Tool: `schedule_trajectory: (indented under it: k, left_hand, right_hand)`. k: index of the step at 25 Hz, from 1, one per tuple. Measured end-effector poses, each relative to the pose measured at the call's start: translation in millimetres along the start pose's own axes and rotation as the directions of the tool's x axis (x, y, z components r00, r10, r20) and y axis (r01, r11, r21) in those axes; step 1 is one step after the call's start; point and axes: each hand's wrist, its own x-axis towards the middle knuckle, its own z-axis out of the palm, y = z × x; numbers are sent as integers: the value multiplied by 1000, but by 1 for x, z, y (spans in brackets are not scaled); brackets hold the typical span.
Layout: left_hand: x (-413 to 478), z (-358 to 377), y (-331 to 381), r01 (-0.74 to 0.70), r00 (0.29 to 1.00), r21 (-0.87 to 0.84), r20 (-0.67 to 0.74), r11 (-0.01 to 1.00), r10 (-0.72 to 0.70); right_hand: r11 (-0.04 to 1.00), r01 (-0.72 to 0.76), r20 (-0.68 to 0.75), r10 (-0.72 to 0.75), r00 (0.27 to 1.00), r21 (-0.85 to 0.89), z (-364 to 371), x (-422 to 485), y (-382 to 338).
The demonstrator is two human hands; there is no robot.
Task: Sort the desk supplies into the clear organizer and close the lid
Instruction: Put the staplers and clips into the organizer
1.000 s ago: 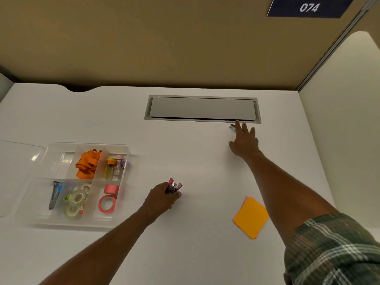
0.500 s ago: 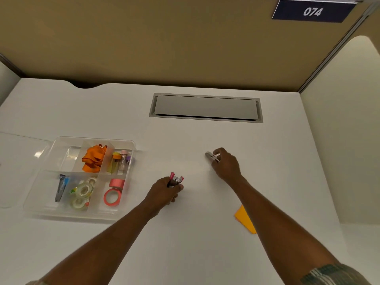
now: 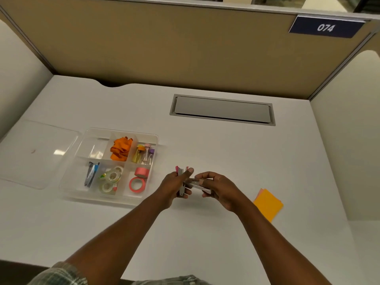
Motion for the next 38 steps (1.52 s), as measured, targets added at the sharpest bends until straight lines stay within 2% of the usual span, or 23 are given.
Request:
schedule_trajectory:
  k: [2,4,8,11,14,16,20,24,26,29,30,32,35,38]
  left_hand:
    - [-7,-7,-3,16,999,-91,34,996,-13]
    - [-13,-14,-4,20,998,-211,60,977,-7]
    - [-21,-29,-5,-3,997,-338,75,941,30]
    - [-25,-37,-5,-67,996,-270,42,961,81]
    - [-29,-51,-3,-113,993,-19,24,993,113]
    - [-33,-65,0,-109,993,109,-24,988,112]
    - [-45,-106,11,-145,985,225,-58,964,162]
    - [-50,-158,20,-149,967,248,-168,957,194]
    - [-50,-189,23,-138,959,198,-219,970,181]
    - [-45,-240,25,-148,934,-19,-332,989,133]
    - [-41,-257,23,-170,919,-36,-367,985,145]
    - [-32,-287,16,-197,880,54,-430,979,201]
    - [-20,-315,4,-217,843,227,-447,949,299]
    - [-8,-327,-5,-125,775,477,-501,870,386]
  right_hand:
    - [996,33,49,-29,998,-88,8,-6,-9]
    - [997,54,37,-52,998,-58,17,-7,-16]
    - [953,64,-182,-10,983,296,45,2,-15]
    - [904,57,-248,55,967,425,74,10,-8]
    - [900,-3,-265,131,955,435,103,14,-9]
    - [912,-42,-273,166,948,408,118,20,-10]
    - [937,-79,-263,175,949,339,150,33,-14]
    - [968,-66,-192,115,975,243,198,50,-29]
    - [985,-61,-164,87,983,159,225,62,-36]
    - [998,-42,-103,46,994,49,268,87,-42]
    - [999,-34,-89,35,995,5,281,96,-43]
    - [994,-12,-83,3,997,-105,305,112,-44]
    - [965,40,-116,-72,991,-261,333,130,-45]
    - [918,68,-149,-136,979,-392,354,144,-44]
